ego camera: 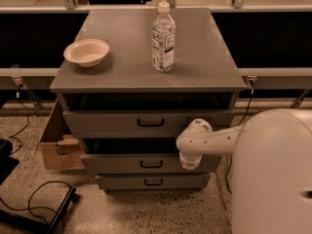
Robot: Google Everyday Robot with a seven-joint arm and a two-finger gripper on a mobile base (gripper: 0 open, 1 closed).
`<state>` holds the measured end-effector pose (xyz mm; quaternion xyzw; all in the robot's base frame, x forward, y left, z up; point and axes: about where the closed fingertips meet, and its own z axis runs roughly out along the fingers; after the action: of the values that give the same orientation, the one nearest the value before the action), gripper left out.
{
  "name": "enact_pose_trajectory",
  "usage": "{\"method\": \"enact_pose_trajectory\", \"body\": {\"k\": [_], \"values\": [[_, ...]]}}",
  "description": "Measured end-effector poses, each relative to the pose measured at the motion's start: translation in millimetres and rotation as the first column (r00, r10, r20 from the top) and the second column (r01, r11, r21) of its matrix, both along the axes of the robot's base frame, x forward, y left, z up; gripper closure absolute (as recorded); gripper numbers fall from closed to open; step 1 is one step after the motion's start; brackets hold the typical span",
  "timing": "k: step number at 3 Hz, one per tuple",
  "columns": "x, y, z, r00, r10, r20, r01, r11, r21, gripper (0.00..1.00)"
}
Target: Open middle drawer
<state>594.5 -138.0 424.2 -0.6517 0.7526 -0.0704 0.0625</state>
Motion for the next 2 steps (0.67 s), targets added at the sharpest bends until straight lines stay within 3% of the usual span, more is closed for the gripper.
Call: {"method": "enact_pose_trajectory", "body": {"k": [1,2], "values": [[0.0,0.0,1.1,1.0000,0.000,0.000,0.000,1.000,0.000,0.13],[0.0,0.0,1.2,1.0000,0.000,0.000,0.000,1.000,0.000,0.00]]}}
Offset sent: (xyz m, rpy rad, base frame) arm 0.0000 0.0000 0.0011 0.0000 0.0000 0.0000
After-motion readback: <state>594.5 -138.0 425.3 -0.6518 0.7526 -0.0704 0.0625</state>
